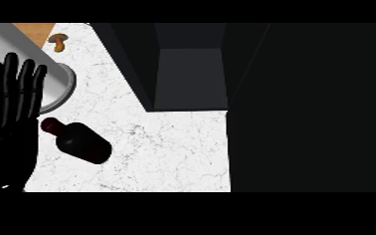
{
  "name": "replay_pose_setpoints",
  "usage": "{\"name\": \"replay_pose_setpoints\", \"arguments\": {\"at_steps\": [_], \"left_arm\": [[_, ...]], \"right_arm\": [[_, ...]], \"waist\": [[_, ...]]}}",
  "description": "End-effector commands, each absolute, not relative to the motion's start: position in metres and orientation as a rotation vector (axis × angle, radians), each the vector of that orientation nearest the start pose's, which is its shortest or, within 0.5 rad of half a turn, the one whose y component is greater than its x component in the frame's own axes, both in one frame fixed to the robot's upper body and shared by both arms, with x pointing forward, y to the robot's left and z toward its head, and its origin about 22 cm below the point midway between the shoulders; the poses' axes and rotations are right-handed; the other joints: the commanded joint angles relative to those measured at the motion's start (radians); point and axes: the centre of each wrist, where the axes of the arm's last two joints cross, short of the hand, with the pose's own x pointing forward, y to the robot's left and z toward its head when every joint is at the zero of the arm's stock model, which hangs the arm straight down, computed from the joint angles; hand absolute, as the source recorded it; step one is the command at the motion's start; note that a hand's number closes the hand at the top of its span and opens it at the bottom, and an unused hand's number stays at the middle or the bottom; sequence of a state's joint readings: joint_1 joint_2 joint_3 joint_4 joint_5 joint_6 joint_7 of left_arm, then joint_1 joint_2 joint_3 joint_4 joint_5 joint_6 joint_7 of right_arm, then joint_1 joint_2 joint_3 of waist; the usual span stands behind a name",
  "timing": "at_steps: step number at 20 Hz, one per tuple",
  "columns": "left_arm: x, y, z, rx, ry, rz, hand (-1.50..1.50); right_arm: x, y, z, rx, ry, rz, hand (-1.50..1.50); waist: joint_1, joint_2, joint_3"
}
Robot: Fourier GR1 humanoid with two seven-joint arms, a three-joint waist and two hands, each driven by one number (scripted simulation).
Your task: Pick up the wine, place it into the cabinet and close the cabinet
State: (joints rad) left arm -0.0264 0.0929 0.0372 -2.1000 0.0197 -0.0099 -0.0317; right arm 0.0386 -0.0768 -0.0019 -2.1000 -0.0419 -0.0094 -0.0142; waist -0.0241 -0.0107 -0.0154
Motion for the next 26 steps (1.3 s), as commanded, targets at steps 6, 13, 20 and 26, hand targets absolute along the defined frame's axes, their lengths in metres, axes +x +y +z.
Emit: {"name": "replay_pose_setpoints", "arguments": {"at_steps": [6,13,20,26], "left_arm": [[0.229,0.281,0.133,0.744,-1.988,0.183,-1.50],[0.255,0.236,0.133,0.392,-1.852,0.554,-1.50],[0.263,0.221,0.141,0.406,-1.845,0.573,-1.50],[0.281,0.198,0.145,0.410,-1.845,0.548,-1.50]], "right_arm": [[0.182,-0.244,0.127,-0.069,-2.146,0.108,-1.50],[0.150,-0.239,0.135,0.229,-1.918,0.231,-1.50],[0.161,-0.239,0.149,0.246,-1.909,0.212,-1.50],[0.152,-0.248,0.164,0.235,-1.913,0.214,-1.50]], "waist": [[0.010,0.011,0.019],[0.011,0.009,0.016],[0.023,0.010,0.016],[0.020,0.010,0.015]]}}
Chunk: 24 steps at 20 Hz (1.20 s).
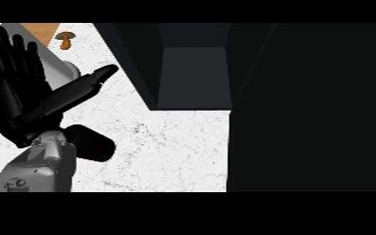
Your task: Pick up the wine, place it into the cabinet and close the cabinet
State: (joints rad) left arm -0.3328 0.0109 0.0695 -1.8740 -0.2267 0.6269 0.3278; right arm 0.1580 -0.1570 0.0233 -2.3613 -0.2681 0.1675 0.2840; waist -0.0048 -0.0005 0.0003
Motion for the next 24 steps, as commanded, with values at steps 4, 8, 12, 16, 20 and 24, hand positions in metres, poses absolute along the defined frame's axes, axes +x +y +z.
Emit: {"name": "replay_pose_setpoints", "arguments": {"at_steps": [4,8,12,16,20,24], "left_arm": [[0.269,0.210,0.128,0.438,-1.850,0.567,-1.50],[0.273,0.187,0.129,0.449,-1.843,0.574,-1.50],[0.266,0.185,0.133,0.490,-1.821,0.579,-1.50],[0.269,0.193,0.137,0.491,-1.792,0.595,-1.50],[0.247,0.193,0.120,0.530,-1.772,0.603,-1.50],[0.226,0.218,0.118,0.553,-1.738,0.615,-1.50]], "right_arm": [[0.147,-0.250,0.167,0.221,-1.916,0.238,-1.50],[0.158,-0.239,0.157,0.248,-1.912,0.235,-1.50],[0.164,-0.253,0.160,0.254,-1.911,0.225,-1.50],[0.156,-0.241,0.170,0.243,-1.893,0.226,-1.50],[0.168,-0.242,0.178,0.241,-1.906,0.238,-1.50],[0.142,-0.251,0.174,0.234,-1.905,0.223,-1.50]], "waist": [[0.002,0.000,0.000],[0.002,0.000,0.000],[0.003,0.000,0.000],[0.003,0.000,0.000],[0.006,0.000,0.000],[0.003,-0.001,0.000]]}}
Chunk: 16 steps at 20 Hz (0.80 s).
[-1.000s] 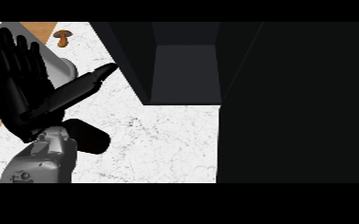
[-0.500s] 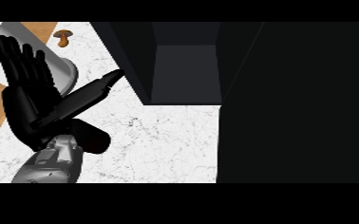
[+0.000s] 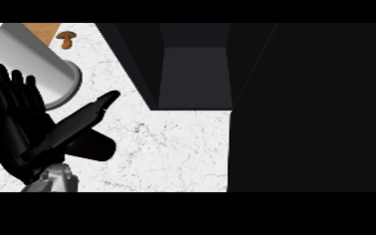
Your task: Pick up the wine, place it into the cabinet and close the cabinet
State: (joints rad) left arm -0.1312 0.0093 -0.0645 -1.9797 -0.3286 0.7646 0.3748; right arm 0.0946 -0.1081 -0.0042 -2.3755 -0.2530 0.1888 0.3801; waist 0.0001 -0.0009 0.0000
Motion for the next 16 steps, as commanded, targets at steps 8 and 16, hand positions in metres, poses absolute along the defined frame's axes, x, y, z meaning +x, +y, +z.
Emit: {"name": "replay_pose_setpoints", "arguments": {"at_steps": [8,16], "left_arm": [[0.212,0.210,0.093,0.597,-1.707,0.617,-1.50],[0.192,0.236,0.075,0.595,-1.652,0.640,-1.50]], "right_arm": [[0.148,-0.221,0.158,0.258,-1.918,0.207,-1.50],[0.154,-0.234,0.167,0.227,-1.922,0.218,-1.50]], "waist": [[0.000,0.000,0.000],[0.001,0.000,0.000]]}}
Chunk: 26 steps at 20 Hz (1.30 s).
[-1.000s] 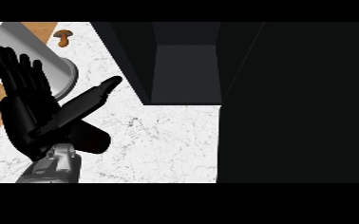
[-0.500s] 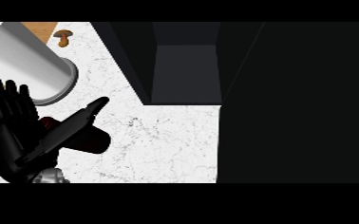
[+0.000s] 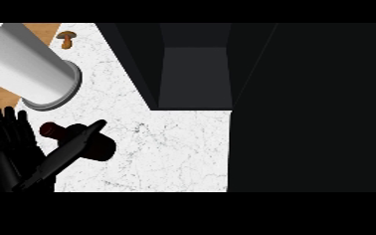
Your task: Pick up the wine, place it into the cabinet and close the cabinet
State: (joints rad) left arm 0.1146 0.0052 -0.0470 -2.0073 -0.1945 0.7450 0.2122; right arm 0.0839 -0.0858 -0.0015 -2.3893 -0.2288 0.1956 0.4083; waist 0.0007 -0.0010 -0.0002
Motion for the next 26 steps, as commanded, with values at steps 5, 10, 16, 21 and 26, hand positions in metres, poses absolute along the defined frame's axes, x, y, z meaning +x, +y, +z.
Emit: {"name": "replay_pose_setpoints", "arguments": {"at_steps": [5,10,16,21,26], "left_arm": [[0.175,0.238,0.029,0.638,-1.626,0.647,-1.50],[0.189,0.256,0.012,0.614,-1.594,0.654,-1.50],[0.184,0.256,-0.004,0.627,-1.561,0.619,-1.50],[0.187,0.273,-0.029,0.617,-1.558,0.634,-1.50],[0.177,0.273,-0.025,0.576,-1.548,0.629,-1.50]], "right_arm": [[0.140,-0.244,0.170,0.246,-1.909,0.253,-1.50],[0.165,-0.237,0.156,0.243,-1.908,0.246,-1.50],[0.149,-0.245,0.164,0.256,-1.909,0.237,-1.50],[0.156,-0.222,0.174,0.247,-1.902,0.254,-1.50],[0.169,-0.230,0.187,0.258,-1.910,0.229,-1.50]], "waist": [[-0.001,-0.001,0.000],[0.000,0.001,0.000],[-0.003,0.000,0.000],[-0.001,0.001,0.000],[0.003,0.001,0.000]]}}
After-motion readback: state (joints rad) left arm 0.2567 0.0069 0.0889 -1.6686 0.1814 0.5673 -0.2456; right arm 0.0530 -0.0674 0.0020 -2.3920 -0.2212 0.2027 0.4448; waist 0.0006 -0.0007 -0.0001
